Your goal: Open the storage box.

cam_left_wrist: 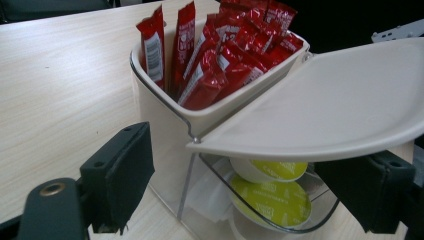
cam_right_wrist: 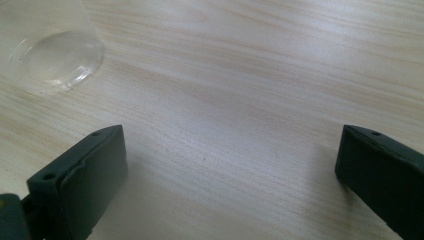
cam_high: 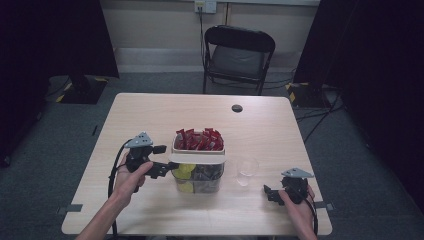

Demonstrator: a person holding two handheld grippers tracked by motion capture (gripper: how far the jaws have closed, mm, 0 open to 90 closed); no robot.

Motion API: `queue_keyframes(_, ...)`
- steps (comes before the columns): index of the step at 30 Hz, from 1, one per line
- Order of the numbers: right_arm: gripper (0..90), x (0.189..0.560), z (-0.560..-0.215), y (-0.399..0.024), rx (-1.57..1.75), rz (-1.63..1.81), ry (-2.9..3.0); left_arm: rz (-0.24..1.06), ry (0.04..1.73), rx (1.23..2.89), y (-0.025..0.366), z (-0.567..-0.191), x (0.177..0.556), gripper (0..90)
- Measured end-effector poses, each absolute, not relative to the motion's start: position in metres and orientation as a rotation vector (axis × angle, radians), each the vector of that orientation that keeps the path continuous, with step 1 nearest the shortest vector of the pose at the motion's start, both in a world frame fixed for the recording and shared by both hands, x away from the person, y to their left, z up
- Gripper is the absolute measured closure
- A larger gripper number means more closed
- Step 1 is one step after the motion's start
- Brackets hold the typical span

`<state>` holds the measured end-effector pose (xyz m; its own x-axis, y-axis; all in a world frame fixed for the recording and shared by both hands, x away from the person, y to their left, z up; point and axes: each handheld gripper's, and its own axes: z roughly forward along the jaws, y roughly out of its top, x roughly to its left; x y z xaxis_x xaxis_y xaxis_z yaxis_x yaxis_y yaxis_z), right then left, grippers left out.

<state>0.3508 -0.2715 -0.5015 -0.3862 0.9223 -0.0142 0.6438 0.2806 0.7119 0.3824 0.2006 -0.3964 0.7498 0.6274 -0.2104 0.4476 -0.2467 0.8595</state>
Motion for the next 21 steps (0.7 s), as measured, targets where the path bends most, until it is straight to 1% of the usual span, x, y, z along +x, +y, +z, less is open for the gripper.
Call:
queue_keyframes(5,0.0,0.351,-0.502,-0.272,1.407,0.878,2.131,0.170,0.834,1.885,0.201,-0.396,0.388,16.2)
queue_keyframes(14,0.0,0.351,-0.502,-0.272,1.406,0.878,2.133,0.177,0.829,1.892,0.197,-0.386,0.397,16.2)
queue_keyframes(18,0.0,0.352,-0.502,-0.272,1.404,0.879,2.136,0.163,0.826,1.861,0.197,-0.385,0.399,16.1)
queue_keyframes(21,0.0,0.353,-0.502,-0.271,1.402,0.880,2.139,0.179,0.827,1.850,0.197,-0.383,0.401,15.9)
